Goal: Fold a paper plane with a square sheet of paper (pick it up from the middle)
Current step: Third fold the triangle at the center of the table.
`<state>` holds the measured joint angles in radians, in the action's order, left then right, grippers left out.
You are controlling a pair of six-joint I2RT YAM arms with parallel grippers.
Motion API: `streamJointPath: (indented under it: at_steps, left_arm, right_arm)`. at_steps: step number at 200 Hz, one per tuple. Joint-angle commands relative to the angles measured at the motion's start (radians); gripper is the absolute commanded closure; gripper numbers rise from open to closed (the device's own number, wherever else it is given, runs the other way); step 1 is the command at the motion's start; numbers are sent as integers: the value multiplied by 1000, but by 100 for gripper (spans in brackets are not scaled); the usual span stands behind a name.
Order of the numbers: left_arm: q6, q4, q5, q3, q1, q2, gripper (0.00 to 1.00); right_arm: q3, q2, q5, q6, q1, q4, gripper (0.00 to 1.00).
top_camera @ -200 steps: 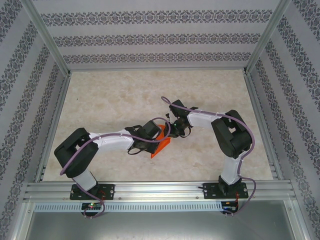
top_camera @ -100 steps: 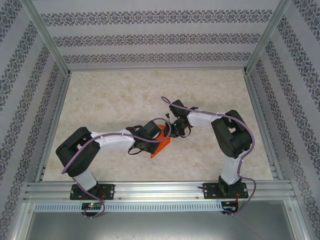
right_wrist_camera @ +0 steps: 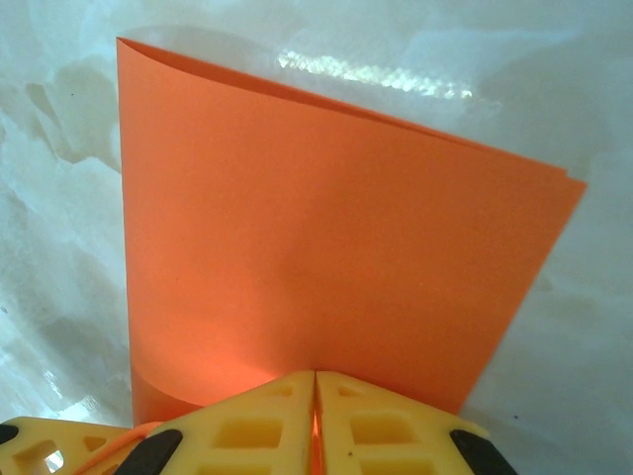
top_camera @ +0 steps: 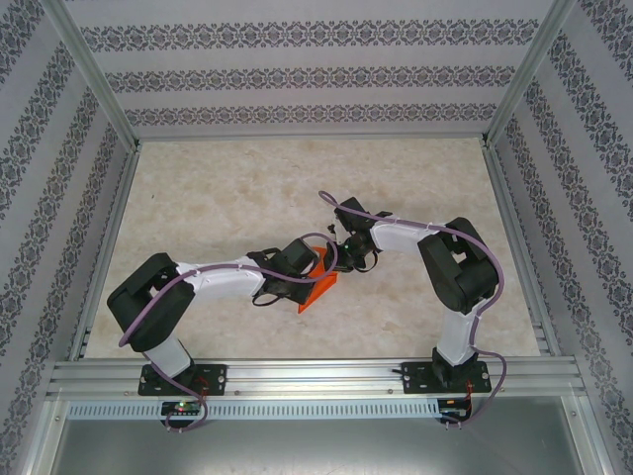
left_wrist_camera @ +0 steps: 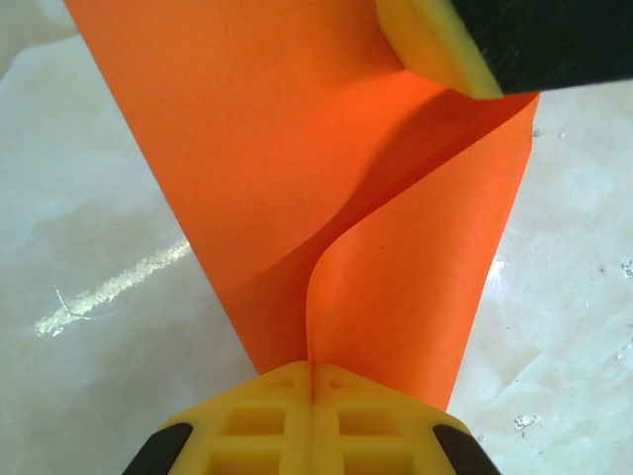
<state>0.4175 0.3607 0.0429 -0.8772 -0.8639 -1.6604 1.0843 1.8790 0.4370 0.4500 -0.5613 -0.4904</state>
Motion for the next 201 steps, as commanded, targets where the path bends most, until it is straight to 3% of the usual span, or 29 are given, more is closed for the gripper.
streamJointPath:
  at_steps: [1,201]
  left_arm:
    - [-24,-10,-18,5,12,13,95]
    - [-53,-50,-8,14,12,-20,94]
  right_arm:
    - [-4,32,-58,-1,-7,-42,89]
    - [-1,37,-54,13,-8,-33,88]
